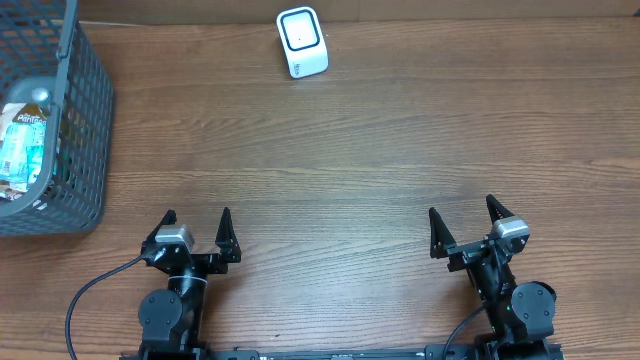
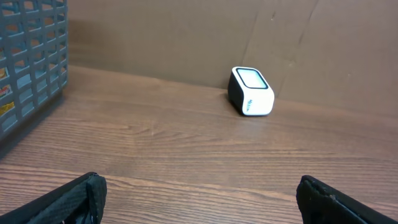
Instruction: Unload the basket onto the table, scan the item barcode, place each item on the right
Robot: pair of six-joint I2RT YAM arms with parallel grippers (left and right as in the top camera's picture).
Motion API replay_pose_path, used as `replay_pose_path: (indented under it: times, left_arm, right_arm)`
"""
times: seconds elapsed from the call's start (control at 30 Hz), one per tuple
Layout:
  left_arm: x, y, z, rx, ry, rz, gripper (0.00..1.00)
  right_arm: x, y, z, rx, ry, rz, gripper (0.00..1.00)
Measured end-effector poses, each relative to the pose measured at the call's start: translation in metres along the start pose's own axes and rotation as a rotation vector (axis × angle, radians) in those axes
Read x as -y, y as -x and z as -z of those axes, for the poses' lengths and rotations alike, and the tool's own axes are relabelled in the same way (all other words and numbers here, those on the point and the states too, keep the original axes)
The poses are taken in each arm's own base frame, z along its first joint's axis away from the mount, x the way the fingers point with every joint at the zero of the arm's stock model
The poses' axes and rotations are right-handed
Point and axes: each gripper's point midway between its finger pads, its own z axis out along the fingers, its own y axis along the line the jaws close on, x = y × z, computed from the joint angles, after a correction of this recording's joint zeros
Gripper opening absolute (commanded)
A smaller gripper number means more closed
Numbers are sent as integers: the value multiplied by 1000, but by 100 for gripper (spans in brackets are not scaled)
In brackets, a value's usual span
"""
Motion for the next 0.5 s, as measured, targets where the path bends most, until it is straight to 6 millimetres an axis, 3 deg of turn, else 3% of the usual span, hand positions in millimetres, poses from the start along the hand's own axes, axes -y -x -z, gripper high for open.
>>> replay_pose_path:
  times: [0.5]
  left_arm:
    - [0, 0, 0, 0, 0, 0, 100]
  right_arm:
    - [0, 0, 0, 0, 0, 0, 100]
